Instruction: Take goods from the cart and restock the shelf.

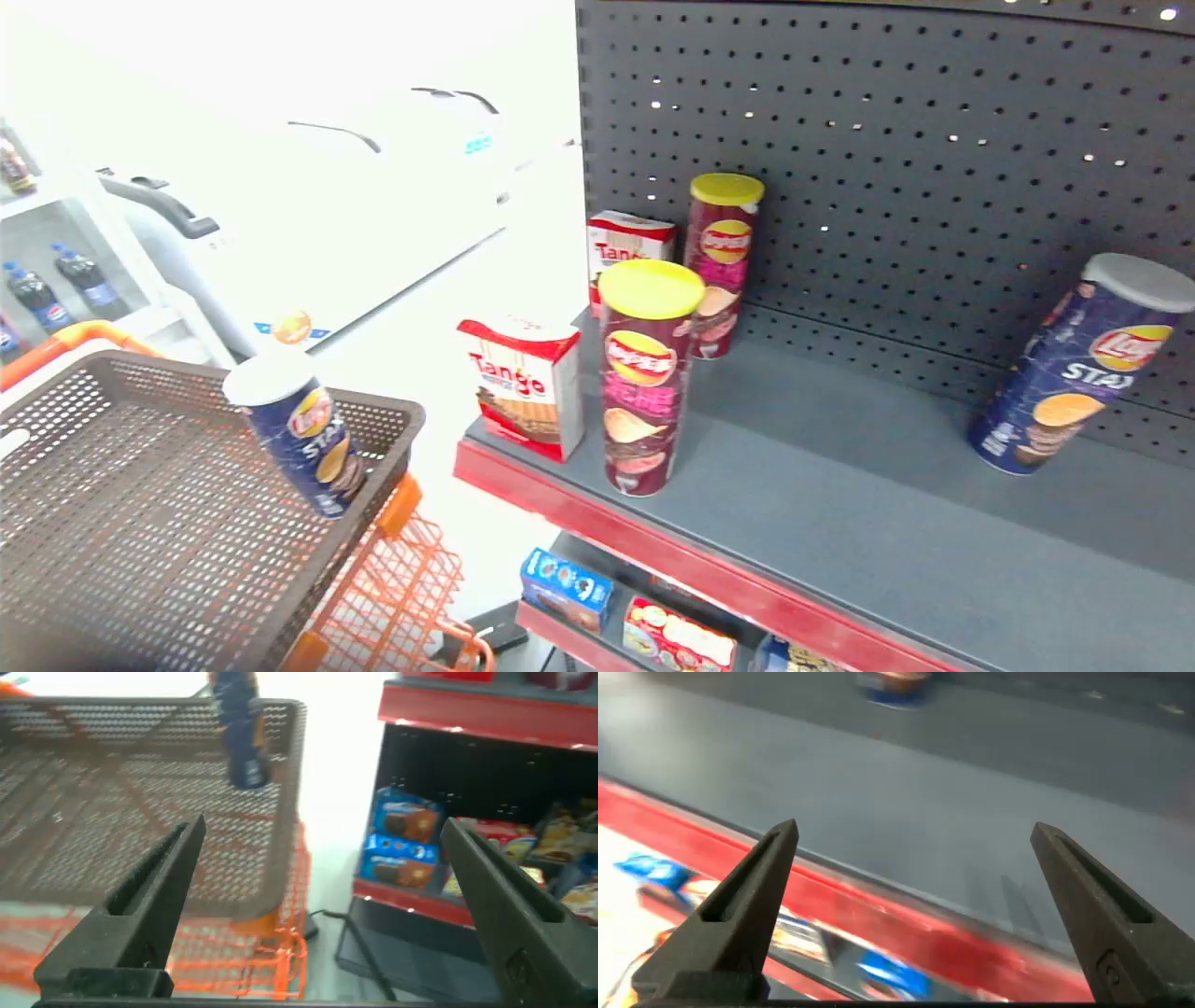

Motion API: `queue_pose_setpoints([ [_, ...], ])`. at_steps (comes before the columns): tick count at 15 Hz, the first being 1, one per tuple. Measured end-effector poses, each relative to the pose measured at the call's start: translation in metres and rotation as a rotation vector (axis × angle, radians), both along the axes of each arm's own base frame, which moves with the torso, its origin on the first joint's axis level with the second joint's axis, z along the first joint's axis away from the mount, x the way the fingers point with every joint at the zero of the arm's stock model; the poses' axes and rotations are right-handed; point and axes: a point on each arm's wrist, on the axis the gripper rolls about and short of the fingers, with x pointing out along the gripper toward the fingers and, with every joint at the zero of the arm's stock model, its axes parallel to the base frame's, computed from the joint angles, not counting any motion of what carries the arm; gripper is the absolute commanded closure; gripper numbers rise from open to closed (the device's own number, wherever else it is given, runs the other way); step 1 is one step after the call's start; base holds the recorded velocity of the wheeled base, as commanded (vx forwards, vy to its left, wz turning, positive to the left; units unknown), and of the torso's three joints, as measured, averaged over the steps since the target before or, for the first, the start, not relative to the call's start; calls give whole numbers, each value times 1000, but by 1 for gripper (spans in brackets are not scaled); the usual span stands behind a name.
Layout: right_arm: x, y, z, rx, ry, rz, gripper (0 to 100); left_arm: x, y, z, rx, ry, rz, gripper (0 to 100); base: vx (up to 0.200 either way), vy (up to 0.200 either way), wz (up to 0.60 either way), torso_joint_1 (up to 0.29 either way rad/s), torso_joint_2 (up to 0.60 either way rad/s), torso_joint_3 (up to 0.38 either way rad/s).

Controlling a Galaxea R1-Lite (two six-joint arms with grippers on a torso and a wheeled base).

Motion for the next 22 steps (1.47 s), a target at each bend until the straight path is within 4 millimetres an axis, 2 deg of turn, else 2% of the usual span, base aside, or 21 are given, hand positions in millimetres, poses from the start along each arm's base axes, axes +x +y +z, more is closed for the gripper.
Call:
queue_pose_setpoints([
  [10,0,0,0,0,0,0,0,-1,1,2,1,-7,30,0,0,0,0,0,0,0],
  [14,0,0,0,0,0,0,0,1,2,42,10,5,56,0,0,0,0,0,0,0],
  [17,0,0,0,0,0,-1,0,25,1,76,-1,97,50,0,0,0,0,0,0,0],
  [19,0,0,0,0,0,0,0,50,1,93,-8,133,40,0,0,0,0,0,0,0],
  [22,0,0,0,0,0,0,0,94,0,110,-9,173,13,0,0,0,0,0,0,0],
])
